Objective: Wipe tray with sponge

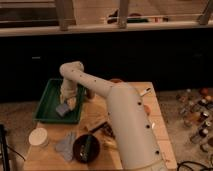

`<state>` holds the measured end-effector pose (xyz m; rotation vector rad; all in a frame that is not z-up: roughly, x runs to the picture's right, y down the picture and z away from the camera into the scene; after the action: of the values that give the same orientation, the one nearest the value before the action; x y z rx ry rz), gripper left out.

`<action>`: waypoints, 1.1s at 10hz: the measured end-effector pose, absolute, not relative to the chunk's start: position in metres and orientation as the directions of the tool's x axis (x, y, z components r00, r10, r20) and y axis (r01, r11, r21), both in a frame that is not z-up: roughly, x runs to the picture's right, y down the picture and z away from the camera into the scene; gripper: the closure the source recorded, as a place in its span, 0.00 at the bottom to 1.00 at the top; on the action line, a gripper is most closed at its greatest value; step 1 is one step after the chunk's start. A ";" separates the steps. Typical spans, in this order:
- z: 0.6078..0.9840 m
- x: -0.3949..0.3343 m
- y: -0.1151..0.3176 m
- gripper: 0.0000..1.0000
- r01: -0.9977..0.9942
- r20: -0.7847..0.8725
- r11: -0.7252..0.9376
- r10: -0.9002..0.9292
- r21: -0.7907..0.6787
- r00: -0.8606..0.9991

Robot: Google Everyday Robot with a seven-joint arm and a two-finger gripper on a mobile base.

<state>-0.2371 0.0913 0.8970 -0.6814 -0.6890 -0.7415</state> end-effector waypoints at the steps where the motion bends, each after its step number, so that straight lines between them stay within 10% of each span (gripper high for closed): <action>1: 0.902 -0.240 0.087 1.00 0.776 0.749 0.561 -0.373 -0.288 0.548; 11: 0.898 -0.290 0.113 1.00 0.875 0.824 0.460 -0.430 -0.152 0.369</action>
<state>-0.2904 0.1131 0.8978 -0.6539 -0.7998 -0.9181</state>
